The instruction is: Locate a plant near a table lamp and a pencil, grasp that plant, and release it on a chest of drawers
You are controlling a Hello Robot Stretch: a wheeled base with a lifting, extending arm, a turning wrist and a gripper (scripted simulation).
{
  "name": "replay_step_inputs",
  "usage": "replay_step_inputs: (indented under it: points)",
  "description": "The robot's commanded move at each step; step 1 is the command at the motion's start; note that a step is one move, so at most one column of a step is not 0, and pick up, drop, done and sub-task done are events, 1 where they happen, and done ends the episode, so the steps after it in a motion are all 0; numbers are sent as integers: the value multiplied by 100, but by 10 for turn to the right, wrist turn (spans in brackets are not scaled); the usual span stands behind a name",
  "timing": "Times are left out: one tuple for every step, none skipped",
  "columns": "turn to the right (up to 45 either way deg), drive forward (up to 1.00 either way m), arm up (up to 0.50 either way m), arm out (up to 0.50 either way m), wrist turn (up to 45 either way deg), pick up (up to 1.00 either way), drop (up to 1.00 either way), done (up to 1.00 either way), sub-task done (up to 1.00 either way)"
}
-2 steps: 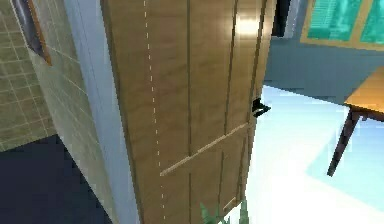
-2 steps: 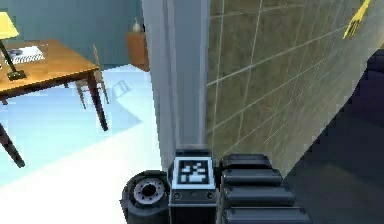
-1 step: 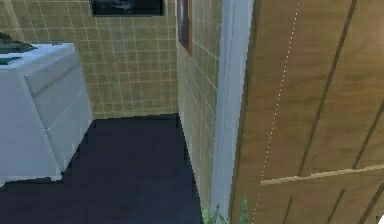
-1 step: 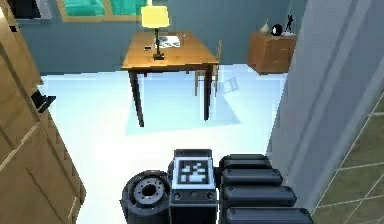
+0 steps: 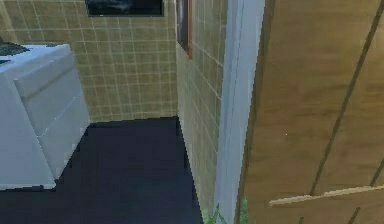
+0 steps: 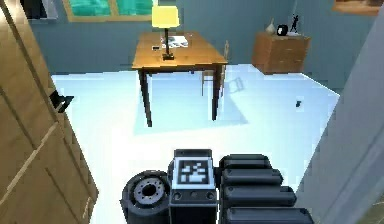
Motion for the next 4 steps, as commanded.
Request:
replay_step_inputs:
  points:
    - [450,0,0,0,0,0,0,0,0]
    - [330,0,0,0,0,0,0,0,0]
    - [0,30,0,0,0,0,0,0,0]
    - [-240,0,0,0,0,0,0,0,0]
